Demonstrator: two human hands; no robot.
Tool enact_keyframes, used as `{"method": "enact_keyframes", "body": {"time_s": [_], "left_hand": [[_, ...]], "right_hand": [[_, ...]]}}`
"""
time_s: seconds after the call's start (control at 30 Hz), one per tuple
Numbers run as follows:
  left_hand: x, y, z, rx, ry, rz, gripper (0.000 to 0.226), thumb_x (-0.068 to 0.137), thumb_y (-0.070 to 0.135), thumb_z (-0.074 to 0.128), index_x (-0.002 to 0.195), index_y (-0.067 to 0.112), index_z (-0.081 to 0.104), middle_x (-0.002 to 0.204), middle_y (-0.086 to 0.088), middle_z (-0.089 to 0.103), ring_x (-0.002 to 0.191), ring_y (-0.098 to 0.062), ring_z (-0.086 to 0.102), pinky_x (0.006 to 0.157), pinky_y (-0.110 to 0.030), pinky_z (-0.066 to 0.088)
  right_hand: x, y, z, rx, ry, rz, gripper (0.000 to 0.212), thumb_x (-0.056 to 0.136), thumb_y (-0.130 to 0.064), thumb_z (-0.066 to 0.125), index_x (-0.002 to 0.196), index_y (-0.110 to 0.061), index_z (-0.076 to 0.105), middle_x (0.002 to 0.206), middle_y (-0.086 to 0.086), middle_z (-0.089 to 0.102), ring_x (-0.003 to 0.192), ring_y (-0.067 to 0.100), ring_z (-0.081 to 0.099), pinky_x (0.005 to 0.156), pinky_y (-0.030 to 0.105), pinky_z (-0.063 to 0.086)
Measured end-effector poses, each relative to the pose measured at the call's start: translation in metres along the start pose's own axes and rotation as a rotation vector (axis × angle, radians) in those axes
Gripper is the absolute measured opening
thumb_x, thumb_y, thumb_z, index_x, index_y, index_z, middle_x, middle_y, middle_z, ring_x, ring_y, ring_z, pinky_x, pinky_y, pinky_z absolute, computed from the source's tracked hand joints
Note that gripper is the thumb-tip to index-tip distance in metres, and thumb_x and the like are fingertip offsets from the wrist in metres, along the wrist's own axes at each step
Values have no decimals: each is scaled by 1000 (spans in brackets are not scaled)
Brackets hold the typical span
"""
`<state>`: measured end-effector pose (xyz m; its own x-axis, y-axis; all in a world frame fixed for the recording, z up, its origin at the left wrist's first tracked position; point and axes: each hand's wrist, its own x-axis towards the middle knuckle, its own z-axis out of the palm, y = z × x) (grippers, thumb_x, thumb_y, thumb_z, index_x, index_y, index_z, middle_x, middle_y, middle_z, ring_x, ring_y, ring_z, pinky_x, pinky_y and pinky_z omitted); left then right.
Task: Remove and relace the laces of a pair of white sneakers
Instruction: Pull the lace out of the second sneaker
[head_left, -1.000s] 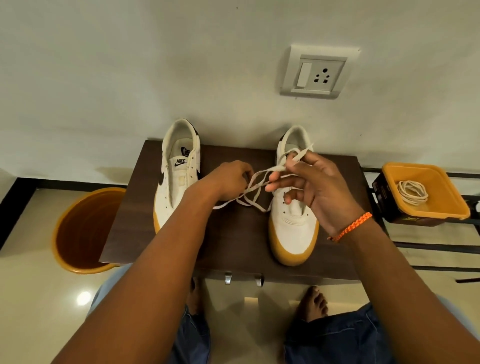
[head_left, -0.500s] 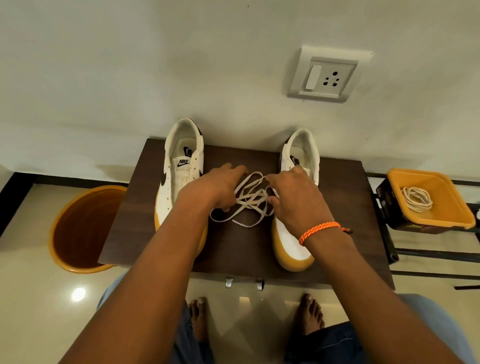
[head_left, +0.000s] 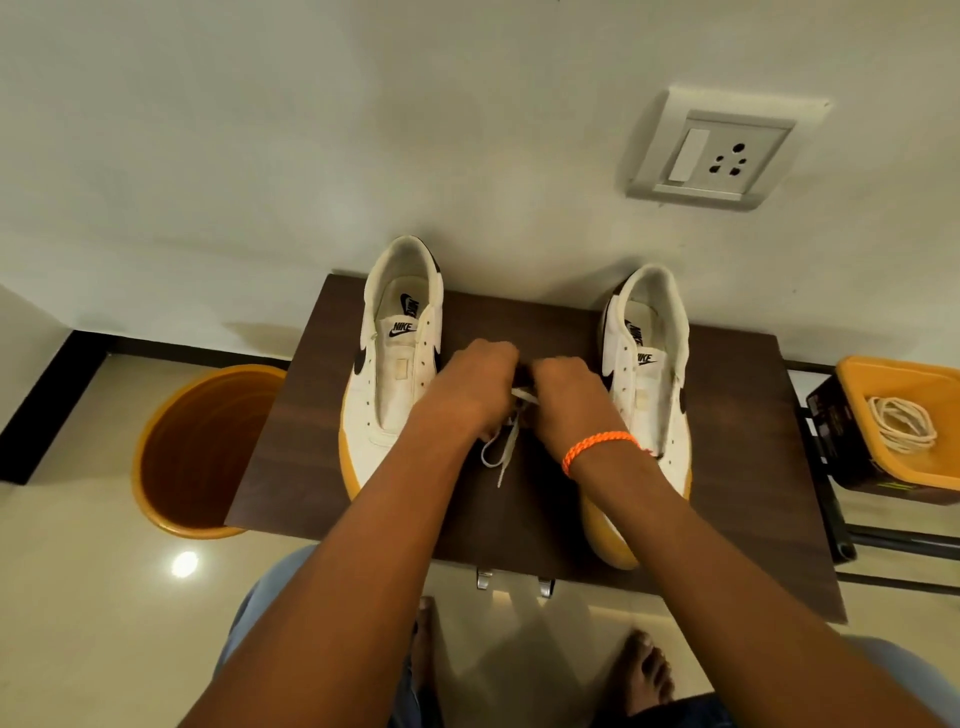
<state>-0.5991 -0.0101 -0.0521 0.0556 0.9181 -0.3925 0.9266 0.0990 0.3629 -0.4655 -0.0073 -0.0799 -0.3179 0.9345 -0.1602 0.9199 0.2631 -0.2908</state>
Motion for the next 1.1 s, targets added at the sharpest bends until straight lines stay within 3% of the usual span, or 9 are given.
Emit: {"method": "enact_keyframes", "body": {"time_s": [0.07,0.13,0.27,0.33,0.43,0.6,0.77,0.93,1.1], "left_hand": [[2,-1,1,-6,15,-9,38,80,-5,80,83,17,49,89,-6,54,79,-30,67,71,-40,60],[5,-4,3,-53,22,-7,30,82,-3,79,86,15,56,90,-7,60,76,-30,71,73,-43,65],[2,-14,11,-254,91,32,15,85,-1,69,91,13,64,90,-9,67,77,-31,71,73,-50,64],[-3,-20,11,-482,105,59,23,86,-5,66,96,16,62,93,-9,68,81,-29,72,71,-50,64],[-22,-26,-10,-912,104,61,29,95,-6,61,110,18,56,107,-14,69,91,-27,76,72,-43,67],[-55,-59,-60,-1202,47,94,46,98,-2,63,132,27,60,116,-10,73,101,-25,78,86,-40,65],[-77,-109,-86,-1208,205,65,43,96,8,75,134,26,66,124,-4,74,111,-21,75,90,-41,65],[-99,-167,-92,-1253,344,-21,42,93,2,76,132,16,68,122,-7,75,113,-25,74,88,-39,64],[-106,-228,-79,-1264,423,-151,40,90,0,77,125,18,73,116,-6,77,109,-22,76,88,-35,64]], "right_hand": [[-4,-3,9,60,64,41,9,93,-12,69,101,-10,72,99,15,68,91,36,68,78,41,56],[-6,-4,12,113,109,80,4,92,-13,70,91,-10,73,89,15,68,82,35,67,69,39,54],[-7,-2,0,376,173,102,15,86,-18,78,72,-15,74,66,1,63,62,18,60,56,28,42],[-6,-6,-14,496,238,62,8,83,-18,80,76,-19,79,67,-4,68,63,10,63,56,28,47],[-2,-21,-39,653,262,14,8,80,-13,79,82,-20,82,72,-8,73,71,2,67,59,13,48],[16,-68,-60,799,189,-72,19,79,-10,83,94,-20,82,85,-9,77,80,2,72,70,13,54],[37,-125,-59,896,152,-137,23,78,-8,85,99,-18,82,89,-8,78,84,4,73,77,20,60],[56,-188,-35,903,59,-196,20,78,-5,82,94,-18,80,88,-5,76,85,10,72,74,23,60],[77,-238,10,694,-42,-302,27,75,-12,84,99,-23,79,95,-5,74,91,13,68,80,25,56]]}}
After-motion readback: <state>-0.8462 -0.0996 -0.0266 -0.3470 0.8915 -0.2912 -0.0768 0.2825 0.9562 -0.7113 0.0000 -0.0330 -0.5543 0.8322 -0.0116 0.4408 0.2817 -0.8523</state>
